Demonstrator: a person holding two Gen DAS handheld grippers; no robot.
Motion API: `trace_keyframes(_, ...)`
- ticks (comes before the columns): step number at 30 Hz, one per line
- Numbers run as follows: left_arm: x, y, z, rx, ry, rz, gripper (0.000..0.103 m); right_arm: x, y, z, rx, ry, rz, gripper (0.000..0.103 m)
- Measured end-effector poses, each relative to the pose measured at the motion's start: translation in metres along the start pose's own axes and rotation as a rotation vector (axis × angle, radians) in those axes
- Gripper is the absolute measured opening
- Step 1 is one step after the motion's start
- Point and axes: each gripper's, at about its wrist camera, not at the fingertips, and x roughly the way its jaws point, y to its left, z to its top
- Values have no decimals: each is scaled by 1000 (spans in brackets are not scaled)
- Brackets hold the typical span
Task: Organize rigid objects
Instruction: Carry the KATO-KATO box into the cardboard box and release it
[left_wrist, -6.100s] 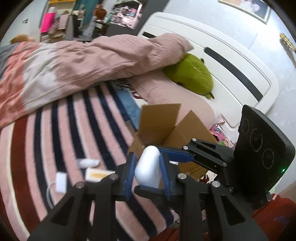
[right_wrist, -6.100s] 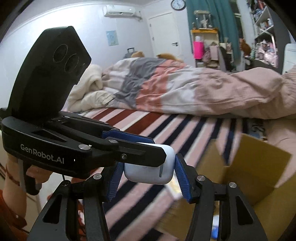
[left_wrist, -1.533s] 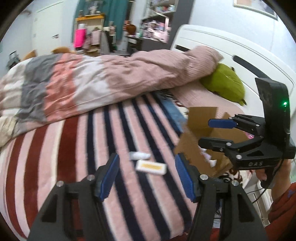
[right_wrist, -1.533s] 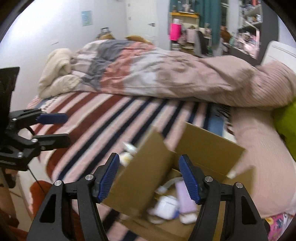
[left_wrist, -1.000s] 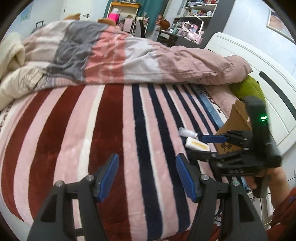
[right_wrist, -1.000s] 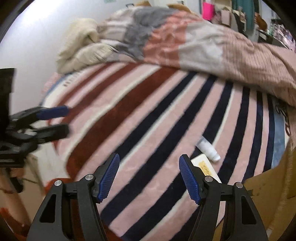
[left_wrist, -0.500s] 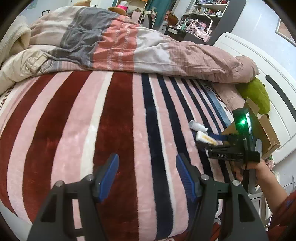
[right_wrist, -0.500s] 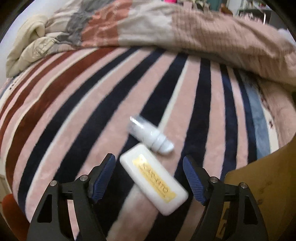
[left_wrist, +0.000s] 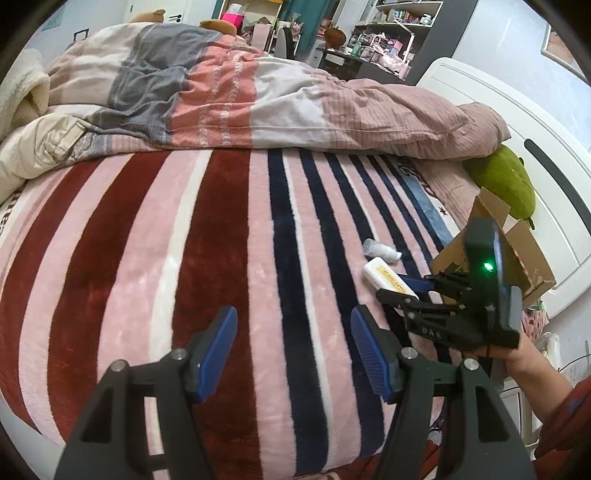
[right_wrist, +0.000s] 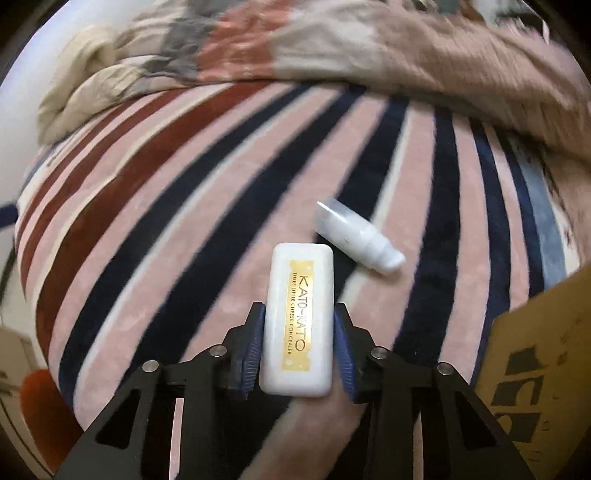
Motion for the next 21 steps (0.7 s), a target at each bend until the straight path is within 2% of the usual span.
trace_keyframes(3, -4, -10, 8, -1, -15, -49, 61, -30, 15, 7, -51, -62, 63, 31)
trace_keyframes(7, -12, -41, 26, 20, -49, -167, 60, -85, 32, 15, -106, -173, 166, 31)
trace_keyframes(12, -12, -87, 50, 62, -68, -277, 59, -138, 35, 21, -148, -291, 226, 31)
trace_keyframes(15, -5, -116, 63, 100, -60, -332, 48, -162, 22, 16, -153, -347, 236, 31)
trace_keyframes(16, 0, -130, 69, 115, -58, -365, 38, -167, 15, 15, -153, -360, 231, 31)
trace_keyframes(17, 3, -139, 72, 122, -57, -377, 33, -171, 8, 12, -146, -367, 220, 31)
trace_keyframes(21, 22, -182, 87, 186, -32, -392, 31, -181, -33, -1, -74, -373, 198, 31)
